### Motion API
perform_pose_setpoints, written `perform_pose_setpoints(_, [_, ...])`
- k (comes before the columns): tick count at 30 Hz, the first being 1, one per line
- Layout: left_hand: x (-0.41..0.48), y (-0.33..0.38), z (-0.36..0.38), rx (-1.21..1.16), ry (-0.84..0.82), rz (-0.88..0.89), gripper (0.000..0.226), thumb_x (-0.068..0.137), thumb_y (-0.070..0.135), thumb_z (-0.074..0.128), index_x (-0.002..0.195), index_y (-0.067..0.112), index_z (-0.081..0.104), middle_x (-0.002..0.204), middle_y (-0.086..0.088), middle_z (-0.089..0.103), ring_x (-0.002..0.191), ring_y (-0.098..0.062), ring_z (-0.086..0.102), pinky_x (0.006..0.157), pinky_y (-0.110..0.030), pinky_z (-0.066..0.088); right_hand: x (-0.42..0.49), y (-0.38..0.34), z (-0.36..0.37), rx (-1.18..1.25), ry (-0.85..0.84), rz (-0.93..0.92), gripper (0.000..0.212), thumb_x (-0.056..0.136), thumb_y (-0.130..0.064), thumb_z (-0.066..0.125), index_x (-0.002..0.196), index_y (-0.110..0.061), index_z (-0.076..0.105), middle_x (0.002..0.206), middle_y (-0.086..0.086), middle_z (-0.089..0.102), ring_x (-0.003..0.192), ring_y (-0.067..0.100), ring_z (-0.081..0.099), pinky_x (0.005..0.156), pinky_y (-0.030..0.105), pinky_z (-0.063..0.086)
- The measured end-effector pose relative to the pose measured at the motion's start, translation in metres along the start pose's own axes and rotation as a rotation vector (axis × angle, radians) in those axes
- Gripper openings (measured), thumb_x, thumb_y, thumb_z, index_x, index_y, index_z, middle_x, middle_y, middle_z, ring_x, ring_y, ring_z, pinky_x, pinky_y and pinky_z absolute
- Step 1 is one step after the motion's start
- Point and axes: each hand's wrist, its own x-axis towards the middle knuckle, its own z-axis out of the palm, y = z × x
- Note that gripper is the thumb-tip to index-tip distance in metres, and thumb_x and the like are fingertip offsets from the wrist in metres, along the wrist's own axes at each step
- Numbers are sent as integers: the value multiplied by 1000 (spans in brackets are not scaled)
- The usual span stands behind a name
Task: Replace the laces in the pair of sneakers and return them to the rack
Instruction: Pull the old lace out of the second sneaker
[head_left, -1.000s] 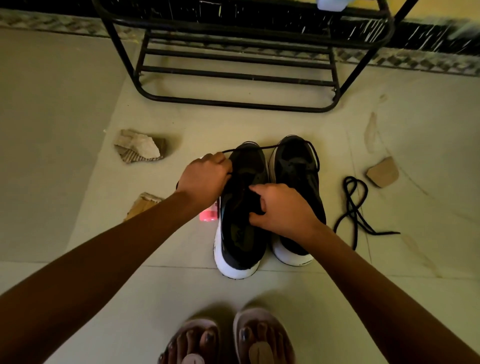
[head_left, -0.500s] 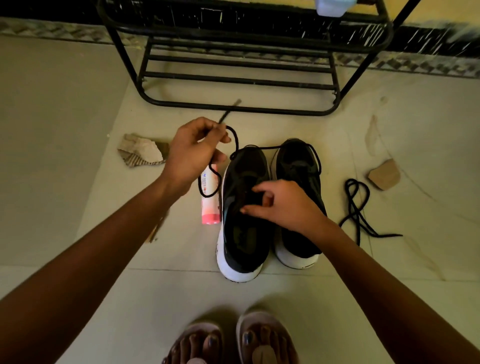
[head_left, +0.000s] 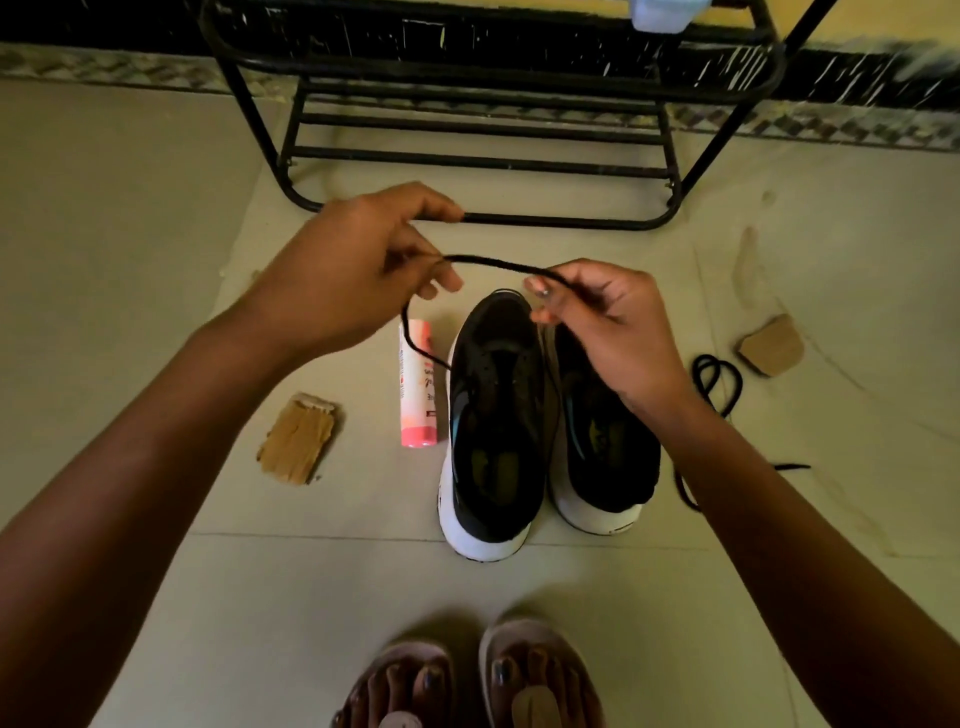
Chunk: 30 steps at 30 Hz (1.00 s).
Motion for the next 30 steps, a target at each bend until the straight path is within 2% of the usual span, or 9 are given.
perform_pose_setpoints(4, [0, -4, 12, 71, -155, -38, 34, 83, 32, 65, 117, 27, 61, 92, 11, 67, 76, 12, 53, 68, -9, 41, -4, -12, 3, 53, -111, 3, 9, 86, -23, 62, 92, -23, 68, 74, -3, 67, 69, 10, 61, 66, 21, 52])
perform_pose_setpoints(8, [2, 1, 21, 90, -104, -5, 10, 83, 28, 66, 91, 24, 70, 71, 18, 63, 67, 13, 58, 60, -3, 40, -8, -14, 12, -62, -190, -57, 14, 89, -12, 62, 90, -25, 68, 75, -10, 65, 74, 15, 63, 71, 35, 54])
perform_pose_setpoints(10, [2, 1, 16, 56, -63, -24, 6, 85, 27, 64, 87, 26, 70, 71, 18, 65, 73, 10, 61, 64, -5, 42, -9, -12, 12, -16, -220, 22, 15, 87, -11, 65, 95, -23, 68, 83, -11, 68, 80, 9, 65, 77, 29, 55])
perform_pose_setpoints(13, [0, 10, 10, -194, -67, -40, 8, 86, 21, 62, 85, 24, 70, 72, 9, 72, 72, 2, 67, 65, -8, 50, -17, -11, 20, 125, -354, 196, 30, 81, -6, 70, 106, -20, 63, 100, -13, 68, 94, -4, 64, 85, 14, 48])
perform_pose_setpoints(17, [-4, 23, 5, -580, -74, -75, 16, 80, 27, 56, 85, 16, 67, 69, 7, 72, 68, -7, 69, 64, -16, 54, -29, -11, 41, 219, -364, 199, 14, 88, -10, 61, 101, -7, 65, 97, 2, 69, 92, 6, 65, 89, 22, 49])
perform_pose_setpoints(20, [-3, 17, -4, -758, 32, -149, 17, 85, 28, 51, 85, 15, 62, 63, 5, 67, 67, -10, 68, 65, -21, 55, -35, -11, 44, 336, -346, 218, 12, 88, -17, 57, 95, -12, 66, 88, -2, 67, 85, 5, 63, 85, 22, 49])
perform_pose_setpoints(25, [-2, 13, -9, -1000, 83, -238, 22, 97, 25, 42, 83, 16, 57, 62, 6, 64, 65, -9, 66, 65, -23, 55, -41, -15, 41, 440, -496, 246, 30, 91, -6, 53, 120, -12, 55, 116, -1, 59, 99, 14, 62, 77, 19, 53])
perform_pose_setpoints(28, [-2, 17, -5, -1111, 69, -252, 23, 99, 26, 39, 84, 17, 55, 65, 6, 65, 68, -8, 66, 67, -23, 55, -46, -13, 52, 352, -528, 196, 20, 86, -3, 62, 101, -16, 63, 98, -4, 66, 98, 13, 63, 91, 26, 51])
perform_pose_setpoints(30, [-2, 19, -6, -1165, 71, -244, 24, 99, 26, 38, 84, 17, 55, 68, 5, 66, 71, -9, 67, 68, -23, 55, -49, -12, 60, 365, -373, 249, 23, 80, -5, 70, 94, -19, 59, 87, -6, 63, 88, 12, 63, 83, 28, 54])
